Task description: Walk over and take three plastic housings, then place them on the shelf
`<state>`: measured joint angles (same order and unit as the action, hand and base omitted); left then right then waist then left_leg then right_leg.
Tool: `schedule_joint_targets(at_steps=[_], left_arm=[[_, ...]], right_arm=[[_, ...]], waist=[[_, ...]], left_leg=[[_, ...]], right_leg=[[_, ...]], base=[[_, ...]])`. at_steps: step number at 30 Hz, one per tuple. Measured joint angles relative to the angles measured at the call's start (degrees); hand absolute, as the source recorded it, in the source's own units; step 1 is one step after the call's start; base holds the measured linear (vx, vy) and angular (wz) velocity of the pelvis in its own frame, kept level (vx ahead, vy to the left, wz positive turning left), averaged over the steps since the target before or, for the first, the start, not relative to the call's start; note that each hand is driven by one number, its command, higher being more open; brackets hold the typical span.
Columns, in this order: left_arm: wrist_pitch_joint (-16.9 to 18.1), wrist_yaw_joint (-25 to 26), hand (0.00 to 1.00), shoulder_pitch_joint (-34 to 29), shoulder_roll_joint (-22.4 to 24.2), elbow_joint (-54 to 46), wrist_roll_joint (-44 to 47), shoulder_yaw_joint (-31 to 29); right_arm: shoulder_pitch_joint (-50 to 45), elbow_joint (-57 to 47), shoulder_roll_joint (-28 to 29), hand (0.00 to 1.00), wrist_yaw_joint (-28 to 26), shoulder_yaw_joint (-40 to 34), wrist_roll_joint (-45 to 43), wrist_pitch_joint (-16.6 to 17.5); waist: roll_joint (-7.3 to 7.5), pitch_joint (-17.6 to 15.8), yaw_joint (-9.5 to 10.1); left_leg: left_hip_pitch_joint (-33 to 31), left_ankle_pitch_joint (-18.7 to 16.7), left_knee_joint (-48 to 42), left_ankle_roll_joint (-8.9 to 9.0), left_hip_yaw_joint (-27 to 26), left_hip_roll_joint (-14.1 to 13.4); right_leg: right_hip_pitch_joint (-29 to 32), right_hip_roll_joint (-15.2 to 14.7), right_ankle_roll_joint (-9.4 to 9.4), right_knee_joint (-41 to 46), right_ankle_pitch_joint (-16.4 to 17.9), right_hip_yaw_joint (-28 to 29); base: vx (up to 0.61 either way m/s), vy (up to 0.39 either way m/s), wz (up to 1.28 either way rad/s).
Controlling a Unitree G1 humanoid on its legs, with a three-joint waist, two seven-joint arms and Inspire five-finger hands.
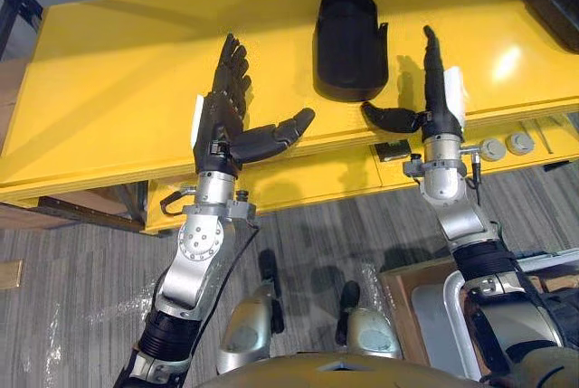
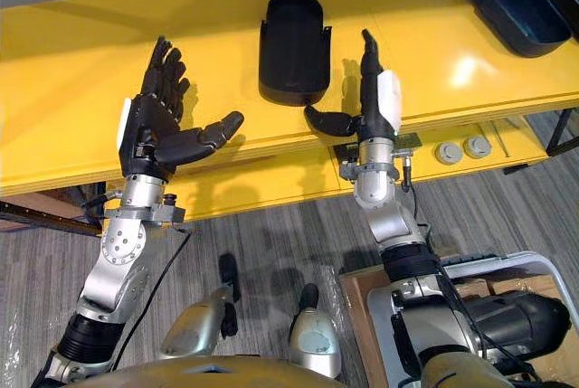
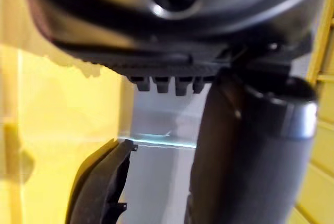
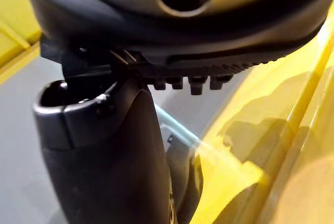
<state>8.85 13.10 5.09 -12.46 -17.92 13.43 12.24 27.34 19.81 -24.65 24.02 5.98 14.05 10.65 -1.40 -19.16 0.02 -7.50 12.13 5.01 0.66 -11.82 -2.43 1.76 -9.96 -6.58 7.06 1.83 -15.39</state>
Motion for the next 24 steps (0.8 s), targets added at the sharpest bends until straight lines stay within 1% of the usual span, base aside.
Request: schedule_joint_targets(at_steps=[5,9,15,20,24], left_arm=[[0.00,-0.72,1.00,0.03,0.32,0.04,0.01,-0.05],[-0.01,-0.99,1.00,0.24,0.64,0.62,0.05,-0.04],[0.00,-2.04,1.00,2.53,0.66,2.91,0.08,0.64],[-0.03,-2.92,1.00,3.69,0.23,6.36,0.16,3.12],[-0.06,-3.87,1.00,3.71,0.19,6.38,0.16,3.96]], right_arm=[[2.31,0.65,0.38,1.00,3.49,-2.73,-1.73,-0.21],[4.50,0.82,0.40,1.00,4.23,-3.83,-3.73,-0.78],[5.92,2.97,0.43,1.00,5.26,-4.29,-3.74,-1.92],[7.67,2.99,0.43,1.00,6.32,-4.32,-3.77,-1.93],[8.69,2.99,0.43,1.00,6.60,-4.52,-3.71,-2.00]], waist=[[-0.89,-1.87,-0.05],[-1.55,-2.82,-0.15],[-1.52,-2.87,0.05],[-1.52,-2.87,0.11],[-1.52,-2.87,0.17]], left_leg=[[-0.08,0.49,-0.02,-0.28,0.36,0.01],[-0.11,0.67,-0.01,-0.04,0.41,-0.12],[-0.45,0.59,0.01,0.08,0.57,-0.18],[-0.46,0.57,-0.01,0.09,0.53,-0.28],[-0.44,0.54,-0.02,0.09,0.45,-0.37]], right_leg=[[0.23,-0.03,-0.08,0.74,-0.01,-0.20],[0.45,0.04,-0.07,1.03,0.13,-0.20],[1.09,-0.05,-0.08,2.01,0.65,-0.22],[1.09,0.02,-0.08,2.01,0.65,-0.17],[1.10,0.10,-0.06,2.01,0.66,-0.11]], base=[[0.02,-0.019,0.02],[0.00,-0.017,0.00],[0.00,0.000,0.00],[0.00,0.000,0.00],[0.00,0.000,0.00]])
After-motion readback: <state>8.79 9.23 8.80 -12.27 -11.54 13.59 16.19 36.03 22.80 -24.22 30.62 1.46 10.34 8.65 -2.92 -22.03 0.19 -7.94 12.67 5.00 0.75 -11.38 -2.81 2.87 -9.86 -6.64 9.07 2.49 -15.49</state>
